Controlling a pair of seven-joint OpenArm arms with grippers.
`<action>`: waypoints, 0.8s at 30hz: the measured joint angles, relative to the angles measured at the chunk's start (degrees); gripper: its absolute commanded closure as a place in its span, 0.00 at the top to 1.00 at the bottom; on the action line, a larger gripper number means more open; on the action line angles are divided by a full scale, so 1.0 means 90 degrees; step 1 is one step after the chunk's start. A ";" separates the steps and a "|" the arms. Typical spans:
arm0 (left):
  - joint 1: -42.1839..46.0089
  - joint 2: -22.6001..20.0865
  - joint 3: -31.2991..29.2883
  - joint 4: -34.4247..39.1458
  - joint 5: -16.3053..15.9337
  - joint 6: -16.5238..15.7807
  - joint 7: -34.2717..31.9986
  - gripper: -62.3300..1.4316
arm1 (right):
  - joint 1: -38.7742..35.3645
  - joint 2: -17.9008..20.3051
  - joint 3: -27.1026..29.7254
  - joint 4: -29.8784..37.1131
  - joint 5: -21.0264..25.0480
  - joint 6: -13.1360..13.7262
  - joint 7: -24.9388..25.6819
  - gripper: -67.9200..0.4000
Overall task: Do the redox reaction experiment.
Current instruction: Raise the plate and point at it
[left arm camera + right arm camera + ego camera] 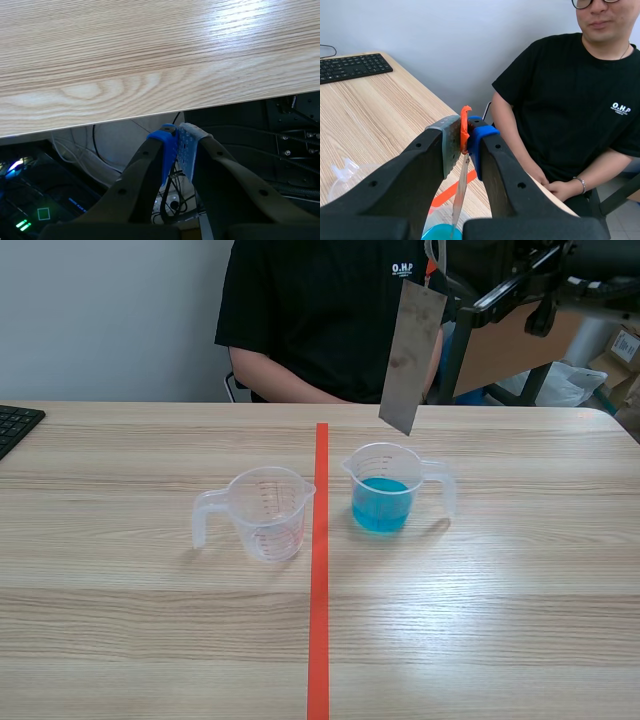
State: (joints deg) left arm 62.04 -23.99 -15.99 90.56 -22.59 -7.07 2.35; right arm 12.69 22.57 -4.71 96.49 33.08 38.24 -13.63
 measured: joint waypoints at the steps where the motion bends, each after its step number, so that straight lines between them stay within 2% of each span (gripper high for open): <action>1: 0.0000 0.0000 0.0000 0.0000 0.0000 0.0000 0.0000 0.08 | 0.0000 0.0000 0.0000 0.0000 0.0000 0.0000 -0.0002 0.03; 9: 0.0000 -0.0002 0.0000 0.0000 0.0000 0.0000 0.0000 0.08 | 0.0000 0.0000 0.0000 0.0000 0.0000 0.0000 -0.0002 0.03; 12: 0.0002 -0.0158 0.0019 0.0000 0.0000 -0.0024 0.0000 0.08 | 0.0000 0.0000 0.0000 0.0000 0.0000 -0.0002 0.0000 0.03; 15: 0.0002 -0.0612 0.0019 0.0000 -0.0012 -0.0265 -0.0049 0.08 | 0.0000 0.0000 0.0000 0.0000 0.0000 -0.0002 -0.0002 0.03; 19: 0.0002 -0.1404 0.0017 -0.0005 -0.0250 -0.0644 -0.0257 0.08 | 0.0000 0.0000 0.0000 0.0000 -0.0002 -0.0002 -0.0032 0.03; 22: -0.0010 -0.1982 0.0019 -0.0007 -0.0561 -0.1052 -0.0539 0.08 | -0.0002 0.0000 0.0000 0.0000 0.0000 -0.0002 -0.0049 0.03; 24: -0.0124 -0.2346 0.0032 -0.0012 -0.0619 -0.1358 -0.0663 0.08 | -0.0002 0.0000 0.0000 0.0000 0.0000 -0.0002 -0.0049 0.03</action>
State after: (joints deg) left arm 60.93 -45.10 -15.70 90.45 -28.16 -19.29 -3.62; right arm 12.67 22.57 -4.71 96.49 33.08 38.22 -14.06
